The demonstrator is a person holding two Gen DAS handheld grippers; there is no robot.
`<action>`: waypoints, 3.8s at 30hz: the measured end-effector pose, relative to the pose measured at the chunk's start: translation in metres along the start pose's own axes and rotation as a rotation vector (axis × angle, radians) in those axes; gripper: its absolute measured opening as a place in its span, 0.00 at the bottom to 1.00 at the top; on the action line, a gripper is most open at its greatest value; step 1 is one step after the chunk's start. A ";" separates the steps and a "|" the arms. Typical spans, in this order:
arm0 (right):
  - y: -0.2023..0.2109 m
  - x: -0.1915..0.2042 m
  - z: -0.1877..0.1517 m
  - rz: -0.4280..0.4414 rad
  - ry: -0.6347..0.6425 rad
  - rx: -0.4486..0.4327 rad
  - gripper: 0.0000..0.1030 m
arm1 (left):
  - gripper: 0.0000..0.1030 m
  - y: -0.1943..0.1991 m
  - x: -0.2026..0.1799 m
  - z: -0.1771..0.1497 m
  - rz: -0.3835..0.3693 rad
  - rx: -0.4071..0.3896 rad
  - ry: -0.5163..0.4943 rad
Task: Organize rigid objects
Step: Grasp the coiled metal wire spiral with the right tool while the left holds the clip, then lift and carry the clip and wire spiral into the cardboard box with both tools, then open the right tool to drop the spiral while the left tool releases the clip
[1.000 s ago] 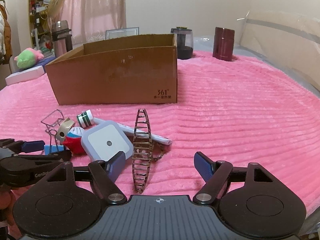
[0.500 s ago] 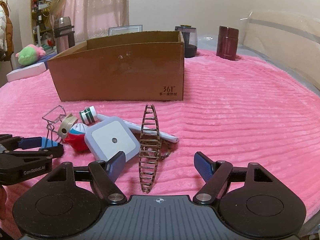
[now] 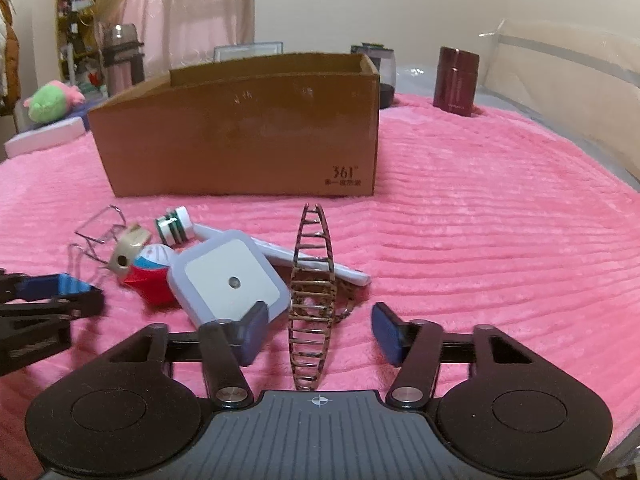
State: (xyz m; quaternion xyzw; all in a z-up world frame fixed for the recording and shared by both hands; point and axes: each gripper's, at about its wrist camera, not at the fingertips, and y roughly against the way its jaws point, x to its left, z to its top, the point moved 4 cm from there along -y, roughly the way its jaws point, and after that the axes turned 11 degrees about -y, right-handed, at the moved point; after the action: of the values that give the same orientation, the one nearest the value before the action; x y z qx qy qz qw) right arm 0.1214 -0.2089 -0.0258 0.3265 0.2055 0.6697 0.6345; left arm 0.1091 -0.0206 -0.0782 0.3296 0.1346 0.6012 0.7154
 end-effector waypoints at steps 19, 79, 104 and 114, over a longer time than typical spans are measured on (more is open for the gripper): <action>0.004 -0.004 -0.001 0.011 -0.029 0.021 0.23 | 0.33 0.005 0.000 0.001 -0.026 -0.009 0.005; 0.057 -0.034 0.163 0.193 0.117 -0.136 0.23 | 0.33 0.033 0.070 0.142 -0.165 -0.160 -0.181; -0.143 0.089 0.260 0.392 0.565 0.215 0.23 | 0.33 -0.139 0.102 0.249 -0.328 0.063 -0.363; -0.218 0.109 0.252 0.380 0.660 0.354 0.23 | 0.33 -0.199 0.095 0.248 -0.342 0.215 -0.409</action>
State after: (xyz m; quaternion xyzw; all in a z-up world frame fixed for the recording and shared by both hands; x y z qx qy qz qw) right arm 0.4553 -0.1129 0.0196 0.2306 0.4456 0.7980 0.3340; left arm 0.4317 -0.0194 0.0005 0.4905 0.1044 0.3749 0.7797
